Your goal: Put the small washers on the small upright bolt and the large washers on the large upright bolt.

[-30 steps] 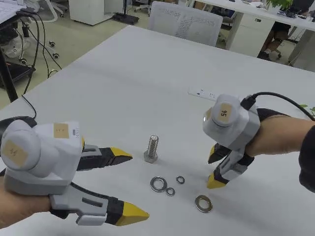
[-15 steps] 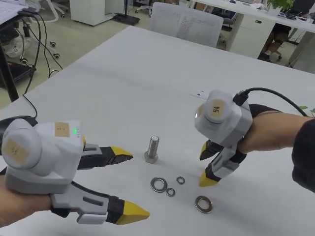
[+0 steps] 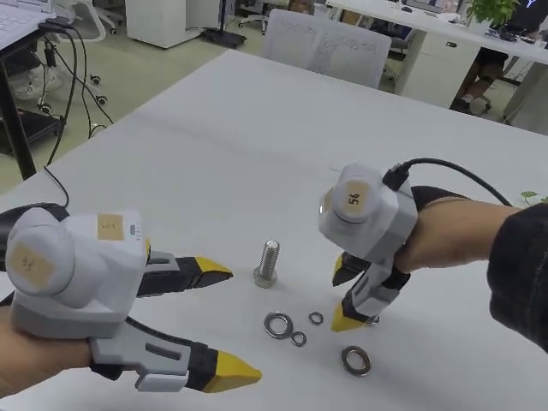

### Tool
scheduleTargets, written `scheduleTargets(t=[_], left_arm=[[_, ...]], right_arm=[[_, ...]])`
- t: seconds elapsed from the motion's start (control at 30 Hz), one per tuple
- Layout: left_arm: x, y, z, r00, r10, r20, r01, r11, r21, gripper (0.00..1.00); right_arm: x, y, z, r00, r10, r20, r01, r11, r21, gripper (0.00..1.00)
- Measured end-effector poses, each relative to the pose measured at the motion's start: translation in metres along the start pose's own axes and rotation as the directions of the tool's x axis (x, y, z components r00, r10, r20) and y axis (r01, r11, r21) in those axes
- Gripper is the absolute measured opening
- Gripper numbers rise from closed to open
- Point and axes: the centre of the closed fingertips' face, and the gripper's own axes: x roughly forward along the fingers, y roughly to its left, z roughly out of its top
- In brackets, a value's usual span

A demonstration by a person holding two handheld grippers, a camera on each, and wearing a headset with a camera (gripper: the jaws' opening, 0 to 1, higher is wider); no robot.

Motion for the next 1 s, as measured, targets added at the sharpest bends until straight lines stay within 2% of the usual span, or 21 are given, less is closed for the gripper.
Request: scheduleTargets(t=[0.6,1.0], left_arm=[[-0.005,-0.002,0.0,1.0,0.006,0.001,-0.006,1.0,-0.003,0.68],[-0.008,-0.002,0.0,0.9999,0.013,0.002,-0.013,1.0,-0.006,0.67]], right_arm=[[0.014,0.007,0.01,0.9995,0.027,-0.017,-0.027,0.999,-0.027,0.35],[0.02,0.007,0.009,0.9992,0.03,-0.028,-0.031,0.999,-0.034,0.3]])
